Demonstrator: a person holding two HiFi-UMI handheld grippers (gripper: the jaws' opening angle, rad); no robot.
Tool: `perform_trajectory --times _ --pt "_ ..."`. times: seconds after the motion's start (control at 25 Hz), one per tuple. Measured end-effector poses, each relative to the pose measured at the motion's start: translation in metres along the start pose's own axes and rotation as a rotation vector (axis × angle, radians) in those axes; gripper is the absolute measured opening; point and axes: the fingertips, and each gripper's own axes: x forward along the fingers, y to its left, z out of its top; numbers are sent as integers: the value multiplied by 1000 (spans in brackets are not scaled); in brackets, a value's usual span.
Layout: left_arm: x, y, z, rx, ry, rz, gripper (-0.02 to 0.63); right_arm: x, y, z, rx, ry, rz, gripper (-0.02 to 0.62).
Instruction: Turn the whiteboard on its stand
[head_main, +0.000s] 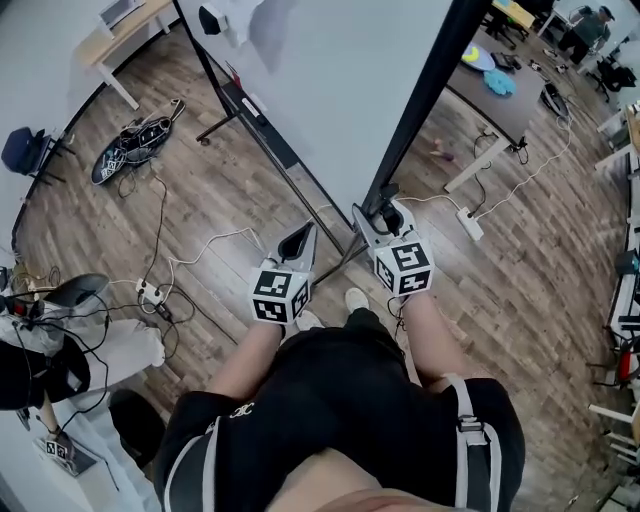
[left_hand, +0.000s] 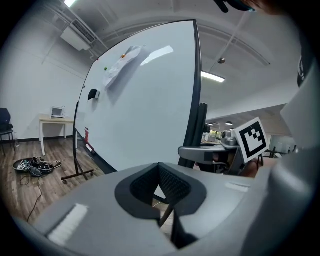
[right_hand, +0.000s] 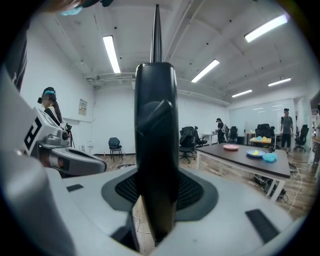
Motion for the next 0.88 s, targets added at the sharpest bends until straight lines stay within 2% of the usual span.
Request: perform_trajectory --times 0.16,0.88 --pt "3 -11 -2 15 12 -37 9 -8 -4 -1 4 -2 -16 184" --pt "6 -19 9 46 -14 -105 9 -54 -13 -15 12 -22 -28 184"
